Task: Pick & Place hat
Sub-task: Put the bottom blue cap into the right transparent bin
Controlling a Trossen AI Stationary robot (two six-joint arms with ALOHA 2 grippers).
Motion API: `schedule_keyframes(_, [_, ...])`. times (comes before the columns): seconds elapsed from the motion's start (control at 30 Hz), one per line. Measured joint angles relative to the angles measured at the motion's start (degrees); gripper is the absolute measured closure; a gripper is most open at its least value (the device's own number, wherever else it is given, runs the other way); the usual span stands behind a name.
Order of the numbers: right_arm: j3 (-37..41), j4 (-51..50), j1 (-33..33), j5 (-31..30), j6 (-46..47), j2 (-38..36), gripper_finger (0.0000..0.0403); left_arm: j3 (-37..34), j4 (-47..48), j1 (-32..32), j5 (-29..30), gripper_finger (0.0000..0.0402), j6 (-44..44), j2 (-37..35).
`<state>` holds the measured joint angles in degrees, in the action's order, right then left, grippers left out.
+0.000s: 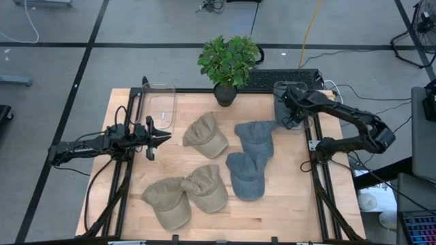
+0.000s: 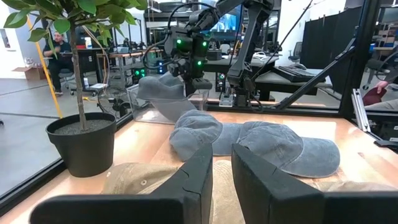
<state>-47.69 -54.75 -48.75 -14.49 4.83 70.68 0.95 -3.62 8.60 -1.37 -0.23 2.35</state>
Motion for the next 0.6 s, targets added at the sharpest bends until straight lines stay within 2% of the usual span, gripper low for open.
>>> schedule_keyframes(0.23, [-7.38,-6.71,1.65,0.14,0.40,-2.04,0.0403,0.00,-0.02,0.00,-0.02,0.0334,0.00,-0.02])
schedule_keyframes(0.4, [-9.09,0.69,1.84,-0.19,0.47,-2.31,0.0403,0.00,-0.01,-0.01,-0.01,0.0334,0.01,-0.01])
schedule_keyframes(0.6, [-6.72,3.52,-0.07,2.80,0.05,3.16,0.0403,0.00,-0.02,-0.01,-0.01,0.0334,0.00,0.00])
